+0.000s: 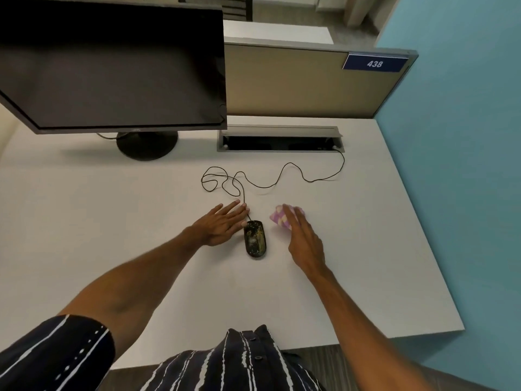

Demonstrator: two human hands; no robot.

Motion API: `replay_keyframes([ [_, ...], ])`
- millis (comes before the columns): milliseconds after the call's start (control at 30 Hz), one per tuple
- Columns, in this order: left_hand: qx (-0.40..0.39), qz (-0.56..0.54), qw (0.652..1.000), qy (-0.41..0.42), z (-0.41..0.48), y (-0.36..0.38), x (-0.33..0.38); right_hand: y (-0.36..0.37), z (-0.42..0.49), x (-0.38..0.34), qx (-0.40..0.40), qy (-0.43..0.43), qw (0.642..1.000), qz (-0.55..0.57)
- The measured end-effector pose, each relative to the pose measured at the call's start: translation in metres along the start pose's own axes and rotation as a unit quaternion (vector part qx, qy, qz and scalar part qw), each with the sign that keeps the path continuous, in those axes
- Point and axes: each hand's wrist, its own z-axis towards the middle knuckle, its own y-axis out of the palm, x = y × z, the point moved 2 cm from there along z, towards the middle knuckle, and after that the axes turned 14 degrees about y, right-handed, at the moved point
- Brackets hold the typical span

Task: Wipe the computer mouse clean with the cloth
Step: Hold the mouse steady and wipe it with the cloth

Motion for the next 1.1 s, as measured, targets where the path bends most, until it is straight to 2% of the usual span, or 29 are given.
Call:
replay_keyframes([
  [267,-0.060,0.029,0.997,0.047,0.002,0.007,-0.020,0.007,0.018,-0.035,-0.010,-0.060,0.997,-0.053],
  [467,-0.093,0.050,0.994,0.031,0.007,0.013,-0.024,0.020,0.023,-0.047,-0.081,-0.098,0.984,-0.123],
  [800,-0.095,0.079,0.992,-0.022,0.010,0.019,-0.008,0.024,0.016,-0.031,-0.091,-0.113,0.976,-0.165],
  [1000,-0.081,0.072,0.993,-0.041,0.009,0.021,0.002,0.012,0.012,-0.015,-0.056,-0.054,0.994,-0.078],
  [1100,-0.092,0.070,0.992,-0.048,0.009,0.019,0.005,0.006,0.017,-0.029,-0.050,-0.057,0.996,-0.054],
])
